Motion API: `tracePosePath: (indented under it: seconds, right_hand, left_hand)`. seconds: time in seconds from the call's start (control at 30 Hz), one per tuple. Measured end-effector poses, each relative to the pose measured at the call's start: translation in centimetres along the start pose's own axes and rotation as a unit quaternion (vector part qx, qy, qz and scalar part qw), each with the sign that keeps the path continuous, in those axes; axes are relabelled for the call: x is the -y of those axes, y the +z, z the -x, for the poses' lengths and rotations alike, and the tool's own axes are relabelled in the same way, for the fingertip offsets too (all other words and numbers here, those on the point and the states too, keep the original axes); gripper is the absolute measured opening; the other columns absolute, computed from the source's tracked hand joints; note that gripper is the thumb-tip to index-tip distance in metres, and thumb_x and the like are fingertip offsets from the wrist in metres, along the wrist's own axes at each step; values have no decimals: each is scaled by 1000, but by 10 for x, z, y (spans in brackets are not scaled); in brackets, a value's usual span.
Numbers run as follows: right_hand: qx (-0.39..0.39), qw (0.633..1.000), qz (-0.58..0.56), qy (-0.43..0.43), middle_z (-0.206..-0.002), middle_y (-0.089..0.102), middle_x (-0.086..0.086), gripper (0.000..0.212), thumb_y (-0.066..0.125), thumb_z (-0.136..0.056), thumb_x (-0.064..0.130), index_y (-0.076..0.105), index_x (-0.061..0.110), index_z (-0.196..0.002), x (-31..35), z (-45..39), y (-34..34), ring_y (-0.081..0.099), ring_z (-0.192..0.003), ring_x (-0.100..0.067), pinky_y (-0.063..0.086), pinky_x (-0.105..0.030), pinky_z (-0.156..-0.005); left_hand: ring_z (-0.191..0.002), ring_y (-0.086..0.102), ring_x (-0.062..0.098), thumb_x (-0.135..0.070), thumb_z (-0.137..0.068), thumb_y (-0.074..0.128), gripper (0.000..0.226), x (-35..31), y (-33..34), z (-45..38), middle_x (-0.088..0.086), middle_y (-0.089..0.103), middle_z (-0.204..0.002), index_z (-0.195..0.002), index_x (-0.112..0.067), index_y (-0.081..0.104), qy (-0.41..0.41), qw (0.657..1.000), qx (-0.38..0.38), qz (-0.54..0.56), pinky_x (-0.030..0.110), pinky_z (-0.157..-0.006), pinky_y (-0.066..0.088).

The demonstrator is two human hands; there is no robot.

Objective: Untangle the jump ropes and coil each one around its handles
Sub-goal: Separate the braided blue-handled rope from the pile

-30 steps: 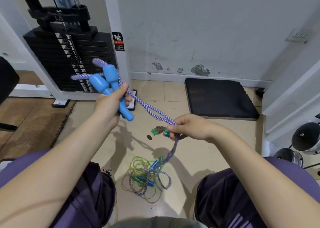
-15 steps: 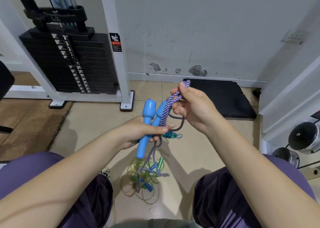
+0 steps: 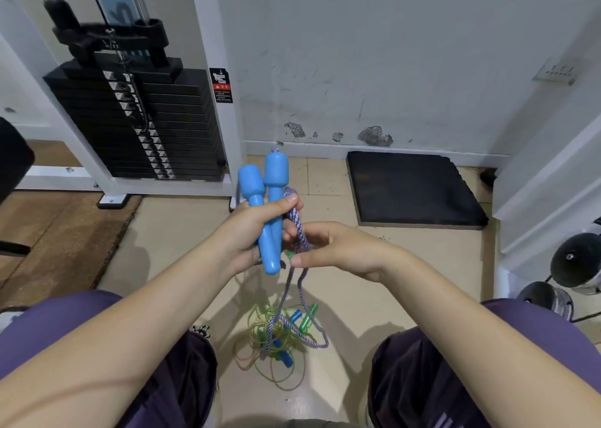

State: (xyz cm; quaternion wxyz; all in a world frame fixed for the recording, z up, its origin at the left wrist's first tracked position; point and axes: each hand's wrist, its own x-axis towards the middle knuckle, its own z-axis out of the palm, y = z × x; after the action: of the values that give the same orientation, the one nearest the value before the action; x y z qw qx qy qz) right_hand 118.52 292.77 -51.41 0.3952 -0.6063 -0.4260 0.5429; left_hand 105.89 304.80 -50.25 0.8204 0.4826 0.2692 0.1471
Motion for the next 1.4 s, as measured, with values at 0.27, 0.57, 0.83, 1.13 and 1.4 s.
tracePosePath:
  seconds: [0.27,0.57,0.83,1.13,1.4]
  right_hand:
    - [-81,979,178,55,-83,68,-9,21,58,-98,19,70,3,-92,-4,-4,-3,61,-68,-16,56,-34,-70]
    - [-217,951,-177,-130,-66,65,-9,25,48,-101,20,59,5,-84,40,8,-15,66,-52,-17,52,-20,-53]
    - [-280,940,-115,-156,-66,58,-6,25,57,-97,25,70,10,-81,38,7,-19,43,-53,-14,34,-27,-51]
    - [-242,956,-120,-112,-59,52,-8,28,48,-102,25,59,5,-85,36,8,-9,54,-45,-17,43,-25,-42]
    - [-248,949,-156,-114,-54,54,-6,29,51,-101,27,57,3,-85,36,8,-9,51,-41,-19,37,-23,-39]
  left_hand:
    - [-54,55,7,-17,-93,63,11,-14,-33,-17,3,69,-86,-98,-8,65,97,990,-99,29,16,-53,46]
    - [-62,51,14,-10,-78,74,41,15,-15,-3,9,54,-86,-115,-5,56,-84,988,105,-73,19,-50,44]
    - [-54,46,10,-14,-76,78,13,17,1,4,11,59,-88,-89,-11,78,-46,989,110,-85,20,-52,40]
    - [-58,49,13,-15,-68,85,27,22,7,-5,3,61,-73,-87,-8,66,42,997,-4,-70,22,-54,43]
    - [-52,44,13,-13,-73,81,36,21,6,-3,15,62,-85,-104,-1,67,24,990,55,-129,20,-46,40]
